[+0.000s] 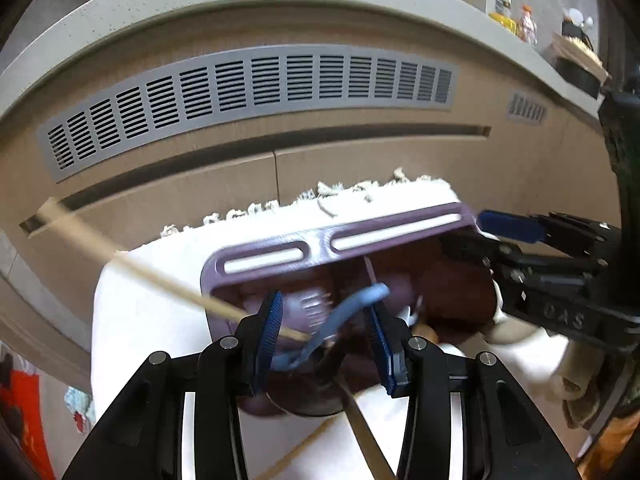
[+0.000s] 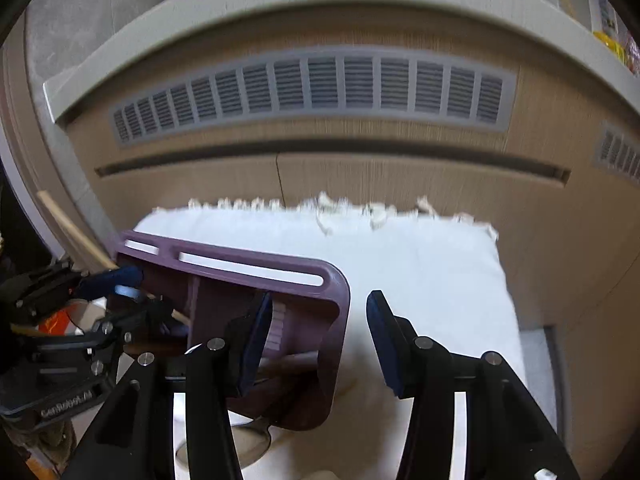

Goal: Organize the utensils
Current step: 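Move both grippers back down toward the remaining chopsticks on the cloth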

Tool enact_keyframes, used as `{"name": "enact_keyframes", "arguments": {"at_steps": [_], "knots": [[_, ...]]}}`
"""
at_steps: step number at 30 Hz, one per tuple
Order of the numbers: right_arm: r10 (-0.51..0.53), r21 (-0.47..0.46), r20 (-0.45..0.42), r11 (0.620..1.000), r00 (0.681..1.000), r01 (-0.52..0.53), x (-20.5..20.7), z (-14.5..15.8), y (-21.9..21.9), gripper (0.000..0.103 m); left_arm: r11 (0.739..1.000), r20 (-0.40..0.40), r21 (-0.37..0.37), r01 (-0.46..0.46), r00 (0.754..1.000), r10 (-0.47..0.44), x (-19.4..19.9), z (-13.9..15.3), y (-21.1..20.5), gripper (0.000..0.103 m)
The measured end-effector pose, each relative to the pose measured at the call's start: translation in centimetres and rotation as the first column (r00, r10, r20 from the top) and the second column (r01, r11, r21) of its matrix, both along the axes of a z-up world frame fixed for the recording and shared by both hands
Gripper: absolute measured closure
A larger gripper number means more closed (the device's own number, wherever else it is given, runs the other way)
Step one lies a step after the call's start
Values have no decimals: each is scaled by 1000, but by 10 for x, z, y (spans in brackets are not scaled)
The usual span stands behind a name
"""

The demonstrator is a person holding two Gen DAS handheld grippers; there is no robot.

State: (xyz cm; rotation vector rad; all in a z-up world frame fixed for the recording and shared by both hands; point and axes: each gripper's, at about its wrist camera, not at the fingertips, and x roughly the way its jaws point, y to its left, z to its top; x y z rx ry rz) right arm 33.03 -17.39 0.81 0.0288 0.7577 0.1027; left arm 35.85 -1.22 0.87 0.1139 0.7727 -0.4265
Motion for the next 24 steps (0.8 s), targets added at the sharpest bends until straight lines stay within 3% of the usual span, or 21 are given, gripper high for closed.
{"name": "enact_keyframes", "arguments": {"at_steps": [6,13,18,24], "knots": [[-14,-11,50,1000,999,14,15,23,-2,56,1000,12,6,2,1000,-2,-4,5,1,59],[-15,-24,64,1000,998,17,-15,31,-6,55,998,16,32,60,998,-61,-26,6,1,59],[-30,-21,-23,999,999,29,-44,3,-7,55,993,-29,48,112,993,-110,-35,-8,-3,59],[-29,9,-207,999,978,31,-51,-58,10,55,978,-145,135,157,980,-137,-36,-52,-6,59]]}}
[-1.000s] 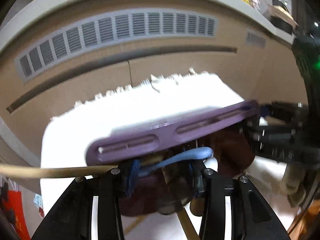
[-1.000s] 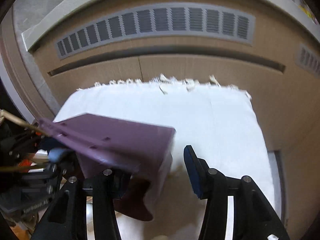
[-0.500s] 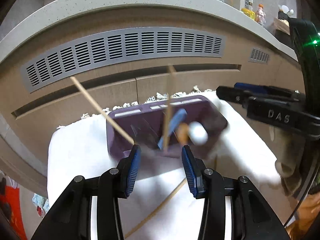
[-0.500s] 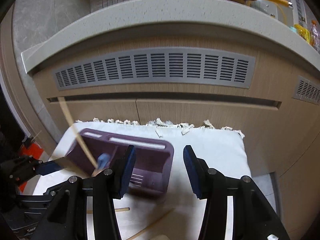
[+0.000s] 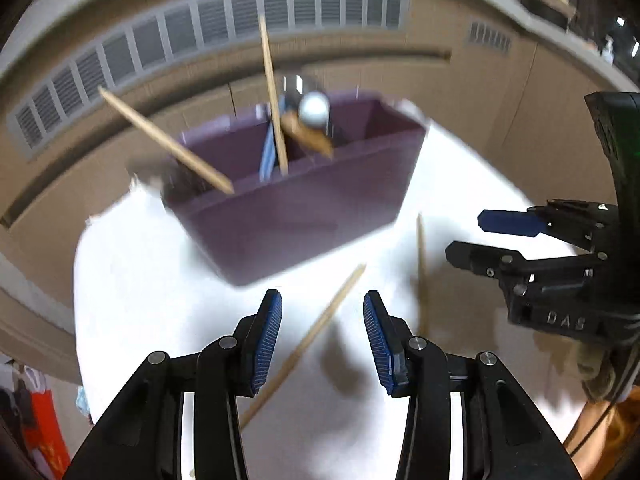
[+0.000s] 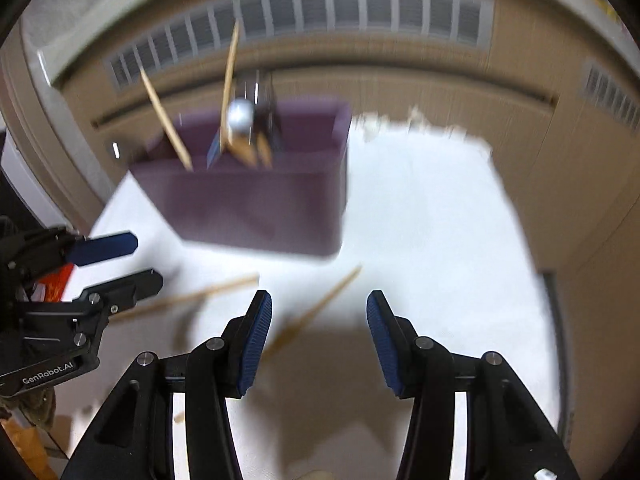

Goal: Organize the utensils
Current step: 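Move both grippers back down toward the remaining chopsticks on the cloth, then grasp a wooden chopstick with the right gripper while the left grasps another chopstick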

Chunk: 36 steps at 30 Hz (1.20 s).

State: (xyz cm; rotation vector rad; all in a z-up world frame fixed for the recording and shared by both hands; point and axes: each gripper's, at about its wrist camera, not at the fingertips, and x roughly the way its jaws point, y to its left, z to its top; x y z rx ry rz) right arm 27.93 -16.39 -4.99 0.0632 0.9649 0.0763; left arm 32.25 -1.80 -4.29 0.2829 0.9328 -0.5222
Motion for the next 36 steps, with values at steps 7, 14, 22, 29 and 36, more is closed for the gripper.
{"name": "enact_keyframes", "arguments": {"at_steps": [7,14,22,29,36], "knots": [[-28,-6,-123,1000,992,27,15,-43,23,55,996,-83,91,2,997,6,4,-39,5,59],[27,-80,-98,996,995,-35,6,-41,24,73,994,-117,109,-7,993,19,6,-53,1,60],[63,-77,-105,995,993,-71,-26,-39,-12,95,996,-146,74,-58,987,68,-5,-51,-8,88],[19,-61,-109,998,994,-25,-46,-38,-57,95,999,-297,-37,4,955,-15,-36,-48,-43,90],[11,-82,-102,996,995,-19,-49,-37,-78,94,988,-260,93,123,961,-95,-53,-46,-89,88]]}}
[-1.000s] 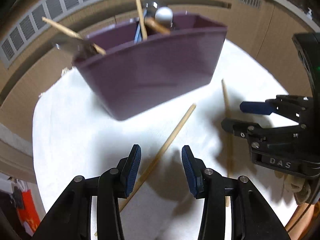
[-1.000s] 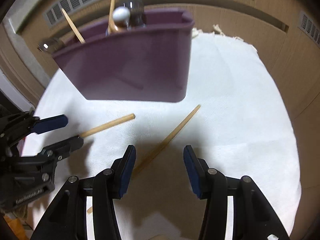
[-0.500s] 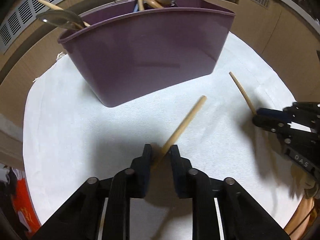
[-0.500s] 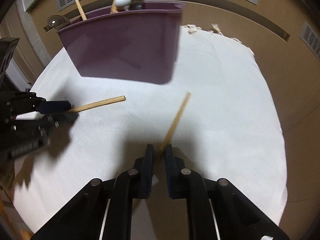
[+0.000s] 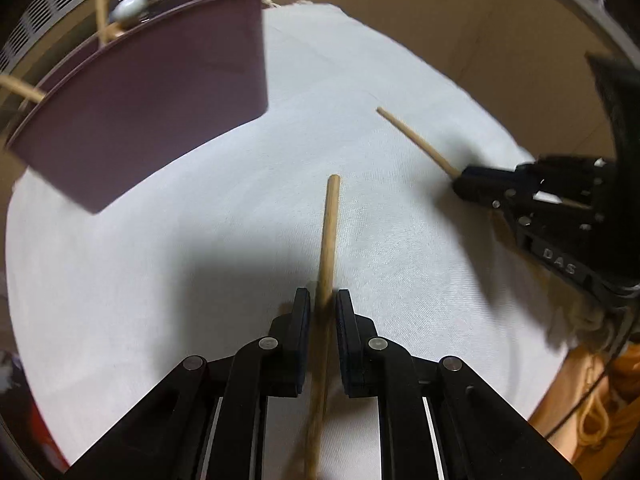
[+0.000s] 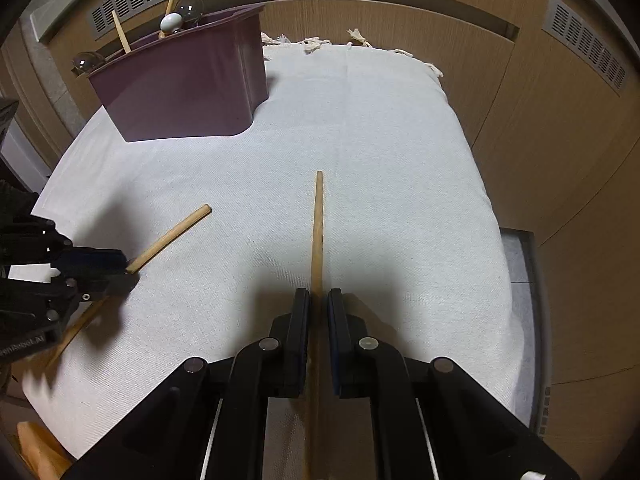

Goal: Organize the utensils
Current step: 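Grasp a wooden chopstick with the right gripper while the left grasps another chopstick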

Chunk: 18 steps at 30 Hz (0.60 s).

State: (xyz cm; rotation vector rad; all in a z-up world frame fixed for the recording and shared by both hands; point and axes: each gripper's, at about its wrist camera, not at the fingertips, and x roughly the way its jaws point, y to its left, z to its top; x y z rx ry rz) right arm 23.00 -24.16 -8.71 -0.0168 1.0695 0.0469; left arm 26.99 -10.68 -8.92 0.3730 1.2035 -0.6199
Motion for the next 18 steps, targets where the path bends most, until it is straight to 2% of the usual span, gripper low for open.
{"name": "enact_keyframes", "arguments": {"at_steps": [5,12,17,18], "knots": [[22,-11,0,1000,1000,-22,4,0,1,92,999,3,46,14,1000,-14,10,1,-17,88],[37,-12,2,999,999,-37,21,-1,-2,81,998,-8,55,17,1000,-17,16,3,-25,87],[62,-44,21,997,998,-61,29,-2,3,80,999,47,41,5,999,-7,4,9,-25,88],[66,-49,24,997,998,-65,29,-2,4,83,999,65,35,-2,998,0,0,10,-24,89]]}}
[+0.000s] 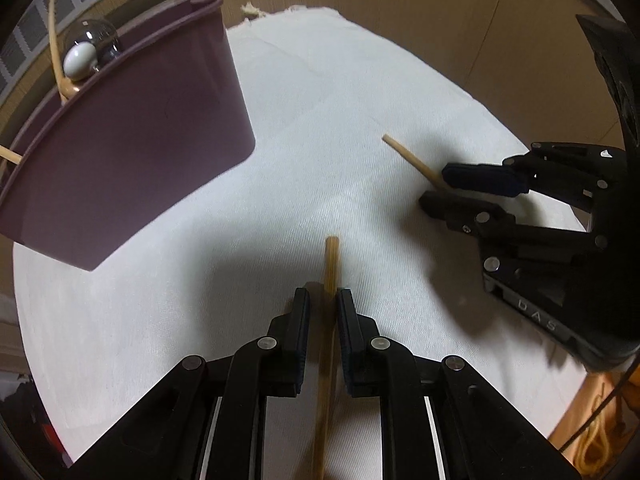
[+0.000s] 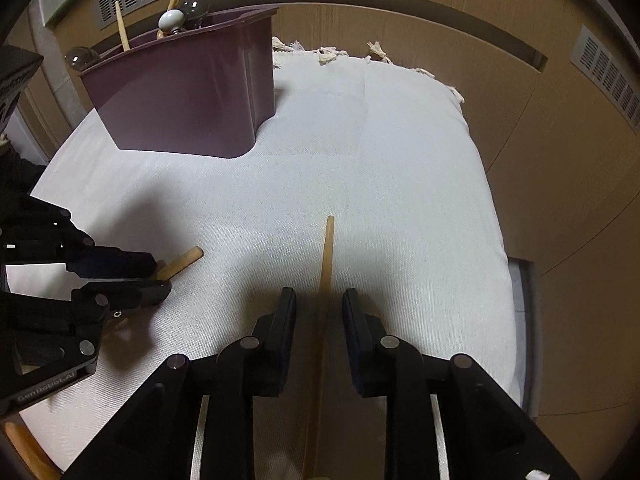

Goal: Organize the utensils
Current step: 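Grasp a wooden chopstick with the right gripper while the left grasps another chopstick, then carry both chopsticks over the purple caddy and open both grippers to drop them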

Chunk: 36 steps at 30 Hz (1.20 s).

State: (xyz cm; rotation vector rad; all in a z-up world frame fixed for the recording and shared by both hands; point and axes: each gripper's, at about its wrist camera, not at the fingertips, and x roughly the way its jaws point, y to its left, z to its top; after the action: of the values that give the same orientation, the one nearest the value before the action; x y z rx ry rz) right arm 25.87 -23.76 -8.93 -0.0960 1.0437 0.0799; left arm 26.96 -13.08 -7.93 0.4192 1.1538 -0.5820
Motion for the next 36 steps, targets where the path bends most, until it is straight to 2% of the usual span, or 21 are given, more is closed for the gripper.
{"name": "enact_keyframes", "arguments": {"at_steps": [1,3,9,12,18,21,23,28,33,36], "knots": [[5,-1,2,1000,1000,-5,-1,0,1,92,1000,21,-14,-16,1000,16,-6,1,2,90],[6,-10,5,1000,1000,-6,-4,1,4,97,998,45,-51,-41,998,44,-15,2,10,95],[-8,113,31,994,999,5,-28,18,4,98,972,48,-211,-100,993,112,-52,16,47,96],[9,175,69,984,998,-21,-42,33,10,98,950,102,-295,-101,985,137,-72,46,66,96],[58,201,158,976,986,-90,-63,69,34,98,915,198,-394,-91,963,181,-98,97,92,96],[76,205,224,971,972,-123,-69,93,42,98,898,244,-433,-79,949,201,-94,124,106,96],[79,207,265,969,961,-137,-70,109,46,97,883,275,-464,-72,936,221,-76,154,113,96],[79,196,412,965,908,-173,-62,170,56,98,851,383,-521,-57,876,293,-53,217,114,96],[59,163,545,971,837,-174,-34,243,66,97,836,486,-545,-68,786,381,-20,276,122,96],[46,148,596,975,802,-166,-16,277,70,97,843,539,-532,-85,734,414,4,296,124,96]]}}
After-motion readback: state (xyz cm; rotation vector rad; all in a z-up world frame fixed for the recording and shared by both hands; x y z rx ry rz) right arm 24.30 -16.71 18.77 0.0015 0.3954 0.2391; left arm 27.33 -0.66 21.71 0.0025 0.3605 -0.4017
